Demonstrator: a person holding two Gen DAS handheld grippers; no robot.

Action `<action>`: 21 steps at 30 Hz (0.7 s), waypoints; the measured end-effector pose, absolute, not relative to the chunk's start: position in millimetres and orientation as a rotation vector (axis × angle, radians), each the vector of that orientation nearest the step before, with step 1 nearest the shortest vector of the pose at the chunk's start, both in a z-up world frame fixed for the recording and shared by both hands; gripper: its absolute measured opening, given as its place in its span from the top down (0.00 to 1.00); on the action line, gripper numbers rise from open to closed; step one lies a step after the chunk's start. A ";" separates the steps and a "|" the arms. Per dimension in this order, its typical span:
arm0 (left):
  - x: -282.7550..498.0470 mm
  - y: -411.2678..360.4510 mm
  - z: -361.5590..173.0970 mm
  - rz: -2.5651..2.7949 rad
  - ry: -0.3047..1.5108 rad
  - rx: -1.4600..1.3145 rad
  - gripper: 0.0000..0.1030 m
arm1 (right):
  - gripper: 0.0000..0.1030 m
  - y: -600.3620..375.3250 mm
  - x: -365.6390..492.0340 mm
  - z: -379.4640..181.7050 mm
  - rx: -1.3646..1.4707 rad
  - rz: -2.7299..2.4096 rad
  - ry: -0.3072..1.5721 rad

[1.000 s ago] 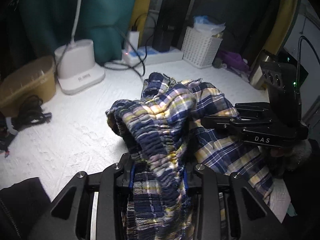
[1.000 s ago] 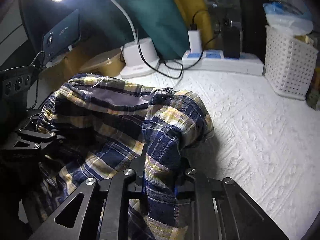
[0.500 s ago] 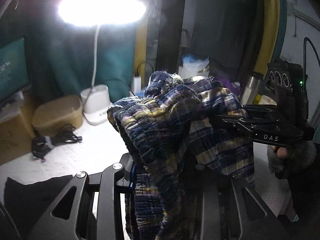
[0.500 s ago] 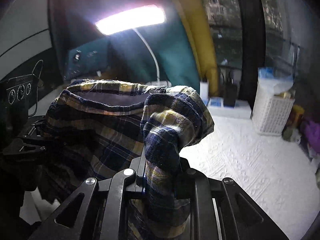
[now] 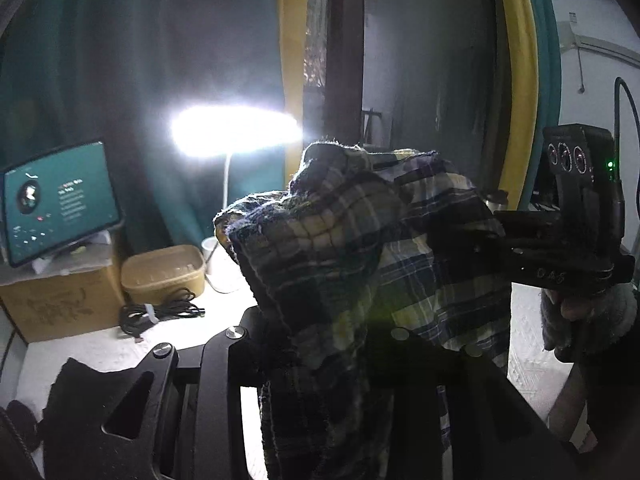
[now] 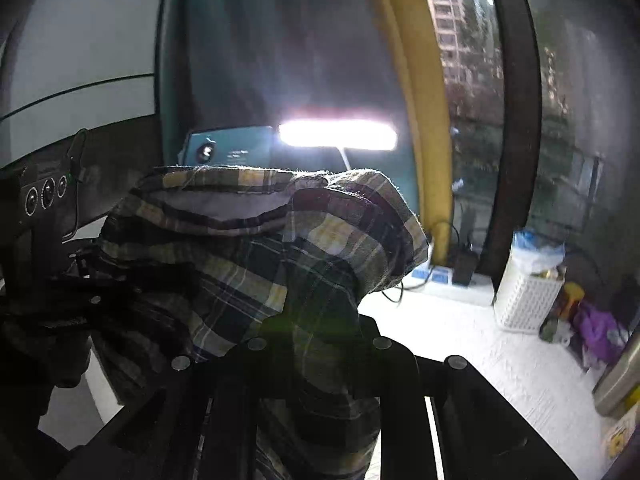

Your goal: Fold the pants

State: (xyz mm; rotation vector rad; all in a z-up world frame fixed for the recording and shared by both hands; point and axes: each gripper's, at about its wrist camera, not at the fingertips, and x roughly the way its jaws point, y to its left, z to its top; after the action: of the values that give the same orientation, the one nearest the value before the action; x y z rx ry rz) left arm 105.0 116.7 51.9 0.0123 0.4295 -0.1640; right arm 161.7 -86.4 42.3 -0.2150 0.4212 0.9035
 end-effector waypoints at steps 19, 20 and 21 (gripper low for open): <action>8.2 157.9 93.6 -0.020 0.268 0.018 0.69 | 0.82 -47.5 87.3 84.6 -0.281 1.019 0.268; 5.0 161.4 93.5 -0.013 0.265 0.015 0.69 | 0.82 -44.6 85.6 84.3 -0.283 1.027 0.264; 1.2 164.5 93.5 -0.007 0.262 0.013 0.69 | 0.82 -41.4 83.0 84.0 -0.284 1.036 0.261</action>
State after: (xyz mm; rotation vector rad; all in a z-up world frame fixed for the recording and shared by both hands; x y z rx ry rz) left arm 1.2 164.5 93.5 0.0127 0.2616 -0.0073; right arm 83.0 -41.4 84.0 -0.2837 0.2613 1.0364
